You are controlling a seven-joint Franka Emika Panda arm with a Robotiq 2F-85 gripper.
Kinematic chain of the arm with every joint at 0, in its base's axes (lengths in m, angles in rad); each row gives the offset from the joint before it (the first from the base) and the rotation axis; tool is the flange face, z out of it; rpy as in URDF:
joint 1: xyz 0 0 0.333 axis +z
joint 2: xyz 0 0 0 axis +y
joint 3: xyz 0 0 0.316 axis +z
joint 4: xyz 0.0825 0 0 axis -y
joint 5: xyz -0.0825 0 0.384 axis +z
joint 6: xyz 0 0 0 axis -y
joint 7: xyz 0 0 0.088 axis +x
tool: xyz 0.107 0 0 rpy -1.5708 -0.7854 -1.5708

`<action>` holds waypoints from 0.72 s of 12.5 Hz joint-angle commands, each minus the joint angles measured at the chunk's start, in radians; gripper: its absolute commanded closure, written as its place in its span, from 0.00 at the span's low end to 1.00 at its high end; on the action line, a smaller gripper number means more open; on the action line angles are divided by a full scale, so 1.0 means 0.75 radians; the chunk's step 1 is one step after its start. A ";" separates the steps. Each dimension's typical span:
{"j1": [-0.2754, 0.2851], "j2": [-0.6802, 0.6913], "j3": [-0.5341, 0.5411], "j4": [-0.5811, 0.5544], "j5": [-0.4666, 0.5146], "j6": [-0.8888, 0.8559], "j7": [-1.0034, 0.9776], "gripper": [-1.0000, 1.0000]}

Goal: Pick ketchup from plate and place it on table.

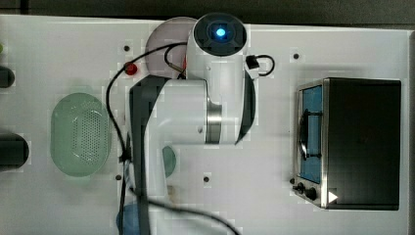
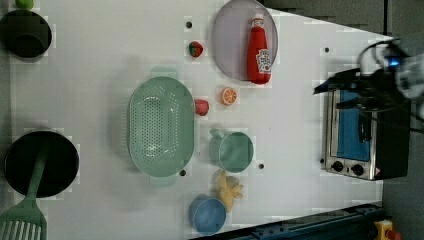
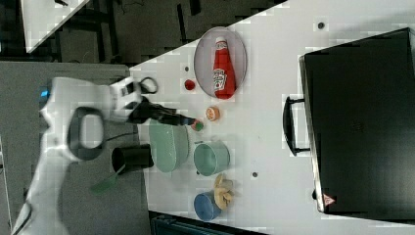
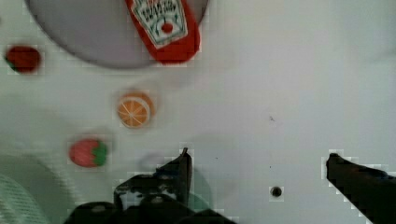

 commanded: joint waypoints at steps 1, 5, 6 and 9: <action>0.002 0.030 0.035 -0.007 -0.004 0.109 -0.254 0.00; 0.019 0.186 0.040 0.030 -0.007 0.262 -0.410 0.00; 0.021 0.227 0.040 0.044 -0.011 0.284 -0.435 0.00; 0.026 0.348 0.040 0.094 -0.028 0.382 -0.436 0.00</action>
